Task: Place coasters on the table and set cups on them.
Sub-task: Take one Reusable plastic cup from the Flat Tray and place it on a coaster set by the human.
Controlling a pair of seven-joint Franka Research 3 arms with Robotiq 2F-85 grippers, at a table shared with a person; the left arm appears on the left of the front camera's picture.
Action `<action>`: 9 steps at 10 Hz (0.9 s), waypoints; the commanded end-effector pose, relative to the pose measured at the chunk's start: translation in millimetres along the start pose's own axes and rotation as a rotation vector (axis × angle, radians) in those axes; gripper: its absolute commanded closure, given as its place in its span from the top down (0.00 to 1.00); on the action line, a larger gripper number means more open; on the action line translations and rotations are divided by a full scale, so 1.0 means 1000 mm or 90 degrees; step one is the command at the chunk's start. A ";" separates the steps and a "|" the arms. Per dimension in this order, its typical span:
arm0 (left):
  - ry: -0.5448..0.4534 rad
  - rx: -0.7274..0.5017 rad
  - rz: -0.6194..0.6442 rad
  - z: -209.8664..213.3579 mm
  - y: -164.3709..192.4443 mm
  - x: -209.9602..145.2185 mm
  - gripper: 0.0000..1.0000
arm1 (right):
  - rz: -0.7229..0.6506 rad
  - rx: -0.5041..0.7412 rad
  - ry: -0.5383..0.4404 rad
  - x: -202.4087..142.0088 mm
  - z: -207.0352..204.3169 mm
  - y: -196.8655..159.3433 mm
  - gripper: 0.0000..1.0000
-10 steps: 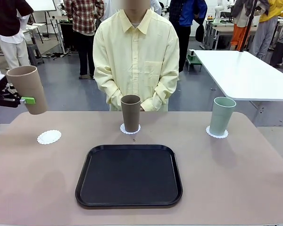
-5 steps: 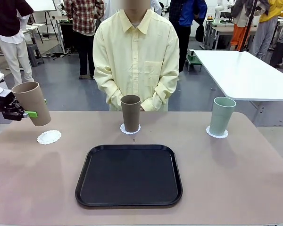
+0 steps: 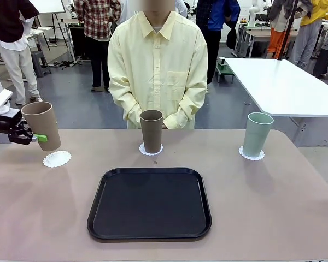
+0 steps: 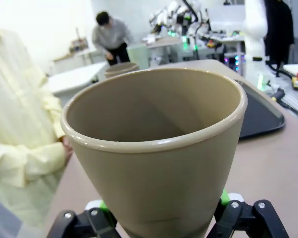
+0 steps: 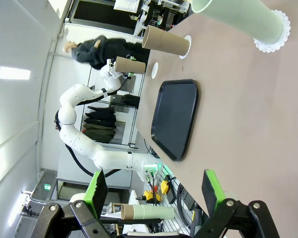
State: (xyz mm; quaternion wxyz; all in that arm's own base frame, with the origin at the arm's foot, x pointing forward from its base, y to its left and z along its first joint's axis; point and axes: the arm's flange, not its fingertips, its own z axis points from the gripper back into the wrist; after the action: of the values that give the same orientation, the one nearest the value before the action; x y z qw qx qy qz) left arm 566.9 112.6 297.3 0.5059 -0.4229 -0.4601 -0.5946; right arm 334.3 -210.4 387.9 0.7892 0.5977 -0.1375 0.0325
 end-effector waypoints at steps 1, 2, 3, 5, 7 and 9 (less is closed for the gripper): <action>0.005 -0.020 0.018 -0.004 0.001 -0.008 0.84 | -0.002 0.000 -0.001 0.000 0.000 0.000 1.00; 0.001 -0.024 0.024 -0.006 -0.001 -0.011 0.84 | -0.002 0.000 -0.001 0.000 0.000 0.000 1.00; -0.001 -0.025 0.029 -0.007 -0.001 -0.015 0.84 | -0.002 0.000 -0.001 0.000 0.000 0.000 1.00; 0.001 -0.029 0.045 -0.012 0.001 -0.029 0.84 | -0.002 0.000 -0.001 0.000 0.000 0.000 1.00; -0.004 -0.033 0.047 -0.014 0.002 -0.035 0.84 | -0.002 0.000 -0.001 0.000 0.000 0.000 1.00; -0.013 -0.033 0.043 -0.016 0.002 -0.035 0.84 | -0.002 0.000 -0.001 0.000 0.000 0.000 1.00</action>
State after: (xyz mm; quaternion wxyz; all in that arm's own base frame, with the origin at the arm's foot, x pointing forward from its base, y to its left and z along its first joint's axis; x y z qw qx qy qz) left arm 566.4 103.2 254.8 0.5127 -0.4531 -0.4393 -0.5821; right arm 334.3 -210.4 387.9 0.7892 0.5977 -0.1375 0.0325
